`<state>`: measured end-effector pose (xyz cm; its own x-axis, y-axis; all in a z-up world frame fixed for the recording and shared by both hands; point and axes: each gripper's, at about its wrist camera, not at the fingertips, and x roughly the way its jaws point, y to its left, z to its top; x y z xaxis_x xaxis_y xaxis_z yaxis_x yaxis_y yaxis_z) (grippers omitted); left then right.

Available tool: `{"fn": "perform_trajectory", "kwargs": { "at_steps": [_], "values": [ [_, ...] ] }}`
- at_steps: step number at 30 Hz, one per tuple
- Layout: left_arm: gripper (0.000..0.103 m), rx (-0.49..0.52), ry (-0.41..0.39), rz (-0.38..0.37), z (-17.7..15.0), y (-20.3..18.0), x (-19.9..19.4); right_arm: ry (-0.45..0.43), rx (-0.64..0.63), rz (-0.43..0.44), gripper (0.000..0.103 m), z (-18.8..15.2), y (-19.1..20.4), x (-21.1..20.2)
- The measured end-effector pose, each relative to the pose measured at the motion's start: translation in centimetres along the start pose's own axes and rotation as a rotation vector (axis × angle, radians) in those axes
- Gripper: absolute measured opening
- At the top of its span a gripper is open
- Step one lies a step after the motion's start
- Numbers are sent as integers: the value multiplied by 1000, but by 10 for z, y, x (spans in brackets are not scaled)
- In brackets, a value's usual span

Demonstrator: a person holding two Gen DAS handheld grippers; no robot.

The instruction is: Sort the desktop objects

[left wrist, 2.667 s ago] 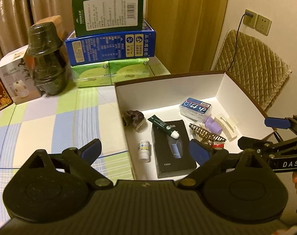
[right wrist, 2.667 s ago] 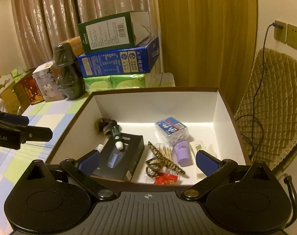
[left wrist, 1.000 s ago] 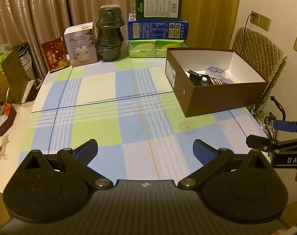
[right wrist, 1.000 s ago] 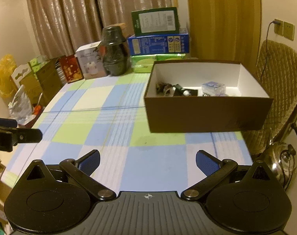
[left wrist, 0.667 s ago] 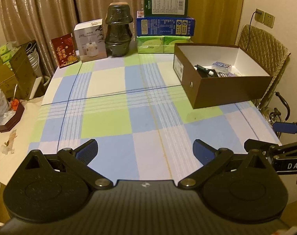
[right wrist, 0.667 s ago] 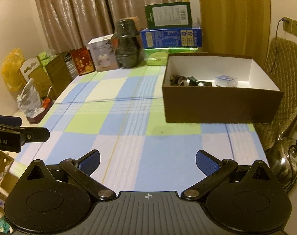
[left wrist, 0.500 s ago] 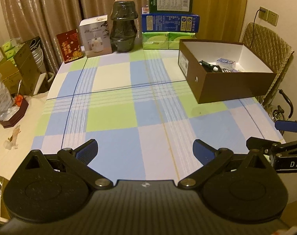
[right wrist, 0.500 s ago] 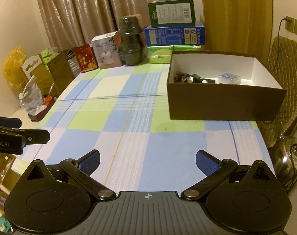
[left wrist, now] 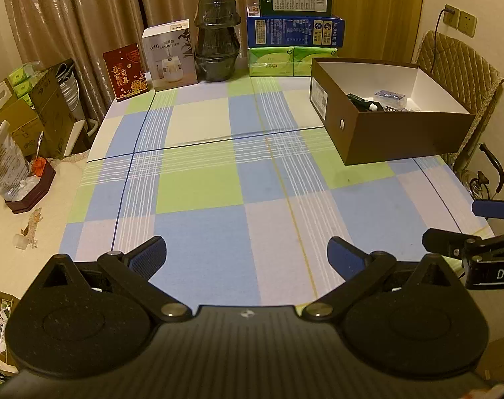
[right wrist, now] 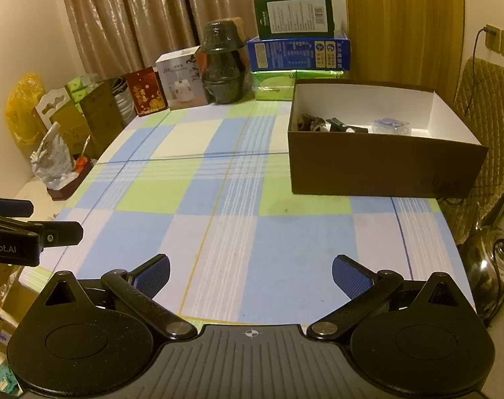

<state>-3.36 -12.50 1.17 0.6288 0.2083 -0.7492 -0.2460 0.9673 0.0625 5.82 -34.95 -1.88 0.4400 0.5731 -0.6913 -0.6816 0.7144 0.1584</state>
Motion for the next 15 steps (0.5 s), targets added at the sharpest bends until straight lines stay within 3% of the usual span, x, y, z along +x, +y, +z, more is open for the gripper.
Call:
{"fn": "perform_trajectory", "kwargs": {
  "at_steps": [15],
  "values": [
    [102,-1,18,0,3,1,9,25,-3,-1,101,4,-2,10]
  ]
}}
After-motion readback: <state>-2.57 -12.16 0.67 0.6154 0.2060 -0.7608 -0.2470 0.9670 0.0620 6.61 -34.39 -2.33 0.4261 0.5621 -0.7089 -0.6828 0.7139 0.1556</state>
